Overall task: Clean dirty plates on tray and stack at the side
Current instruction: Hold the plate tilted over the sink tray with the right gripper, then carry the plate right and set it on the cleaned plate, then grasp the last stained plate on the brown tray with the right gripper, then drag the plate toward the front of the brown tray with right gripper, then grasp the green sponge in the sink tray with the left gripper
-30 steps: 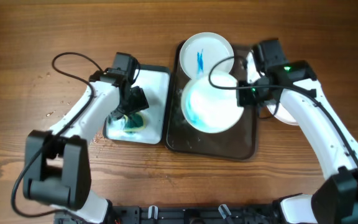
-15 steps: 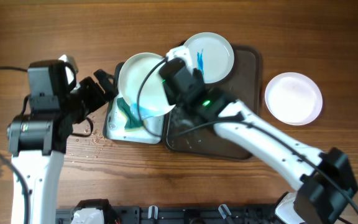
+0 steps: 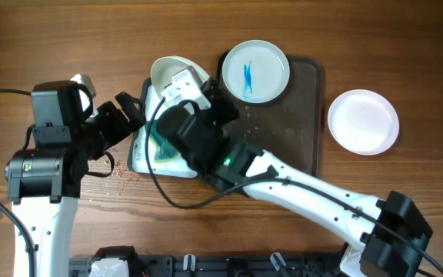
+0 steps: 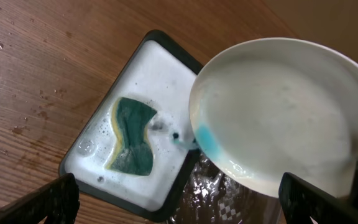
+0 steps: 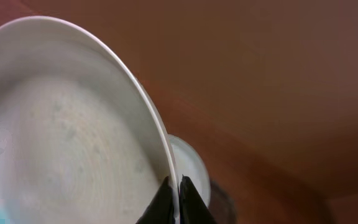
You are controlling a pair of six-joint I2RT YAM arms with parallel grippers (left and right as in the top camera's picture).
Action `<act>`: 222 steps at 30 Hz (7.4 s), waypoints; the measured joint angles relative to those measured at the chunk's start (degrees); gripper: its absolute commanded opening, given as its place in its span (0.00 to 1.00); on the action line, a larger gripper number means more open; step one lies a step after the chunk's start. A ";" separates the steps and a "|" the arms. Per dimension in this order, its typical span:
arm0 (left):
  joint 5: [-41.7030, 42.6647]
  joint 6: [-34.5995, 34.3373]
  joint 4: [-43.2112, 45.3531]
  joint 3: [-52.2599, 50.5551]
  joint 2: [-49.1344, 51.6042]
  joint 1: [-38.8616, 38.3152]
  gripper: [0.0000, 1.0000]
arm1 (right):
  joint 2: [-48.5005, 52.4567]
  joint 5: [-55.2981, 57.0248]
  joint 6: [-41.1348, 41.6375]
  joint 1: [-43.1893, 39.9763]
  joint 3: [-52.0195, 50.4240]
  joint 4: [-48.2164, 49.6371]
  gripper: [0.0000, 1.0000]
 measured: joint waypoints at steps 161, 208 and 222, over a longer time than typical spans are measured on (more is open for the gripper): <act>1.92 1.86 -5.35 -0.63 5.40 -3.87 0.81 | -14.19 -65.07 34.88 -45.92 -28.70 -24.02 0.33; -14.38 1.73 12.96 -2.34 41.09 -11.21 0.62 | -27.52 -65.02 26.01 -45.92 -23.63 -31.89 0.37; -12.87 1.73 17.77 -5.64 40.87 -11.04 0.31 | -27.52 -65.02 25.99 -45.92 -23.63 -32.57 0.37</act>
